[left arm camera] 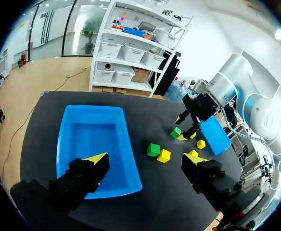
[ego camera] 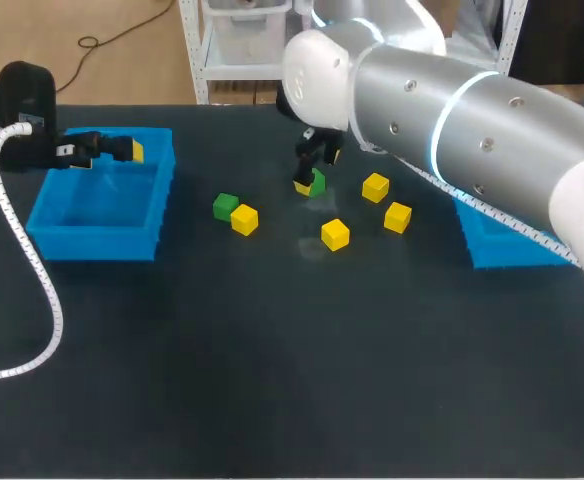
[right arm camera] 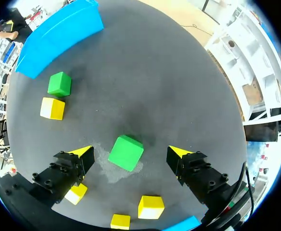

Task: Put the green cubes in the right bin and the yellow cubes in the left bin.

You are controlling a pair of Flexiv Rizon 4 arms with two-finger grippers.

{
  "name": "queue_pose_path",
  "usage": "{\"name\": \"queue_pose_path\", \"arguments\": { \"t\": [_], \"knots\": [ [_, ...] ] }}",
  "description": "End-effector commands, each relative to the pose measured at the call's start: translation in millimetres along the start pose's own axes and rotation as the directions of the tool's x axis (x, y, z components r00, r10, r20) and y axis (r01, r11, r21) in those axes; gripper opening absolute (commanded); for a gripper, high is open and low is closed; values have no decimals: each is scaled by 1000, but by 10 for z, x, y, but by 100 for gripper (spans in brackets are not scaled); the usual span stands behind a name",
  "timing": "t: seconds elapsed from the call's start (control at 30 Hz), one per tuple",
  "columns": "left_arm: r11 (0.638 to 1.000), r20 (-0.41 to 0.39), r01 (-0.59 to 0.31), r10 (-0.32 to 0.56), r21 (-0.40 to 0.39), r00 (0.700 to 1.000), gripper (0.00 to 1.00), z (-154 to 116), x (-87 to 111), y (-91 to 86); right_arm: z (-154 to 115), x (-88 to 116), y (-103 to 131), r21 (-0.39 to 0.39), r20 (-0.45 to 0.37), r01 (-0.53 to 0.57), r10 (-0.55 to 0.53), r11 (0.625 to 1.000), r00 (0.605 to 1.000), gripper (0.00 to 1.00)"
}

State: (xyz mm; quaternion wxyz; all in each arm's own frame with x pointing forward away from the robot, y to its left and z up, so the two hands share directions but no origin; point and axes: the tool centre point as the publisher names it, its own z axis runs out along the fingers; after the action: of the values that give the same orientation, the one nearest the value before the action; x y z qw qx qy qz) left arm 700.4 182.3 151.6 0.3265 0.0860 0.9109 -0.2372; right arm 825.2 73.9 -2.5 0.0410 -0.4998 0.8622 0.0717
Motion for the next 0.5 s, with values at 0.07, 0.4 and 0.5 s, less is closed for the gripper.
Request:
{"name": "queue_pose_path", "arguments": {
  "t": [0.07, 0.4, 0.5],
  "knots": [
    [1000, 7, -2, 2, 12, 1000, 100, -1, 14, 24, 65, -133, -102, -93, -353, -17, -17, 996, 935, 100],
    [1000, 7, -2, 2, 12, 1000, 100, -1, 14, 24, 46, -187, -73, -84, -363, 4, -34, 996, 931, 0],
    [1000, 7, -2, 2, 12, 1000, 100, -1, 14, 24, 25, -179, -79, -85, -357, -3, -28, 996, 934, 0]
  ]
}}
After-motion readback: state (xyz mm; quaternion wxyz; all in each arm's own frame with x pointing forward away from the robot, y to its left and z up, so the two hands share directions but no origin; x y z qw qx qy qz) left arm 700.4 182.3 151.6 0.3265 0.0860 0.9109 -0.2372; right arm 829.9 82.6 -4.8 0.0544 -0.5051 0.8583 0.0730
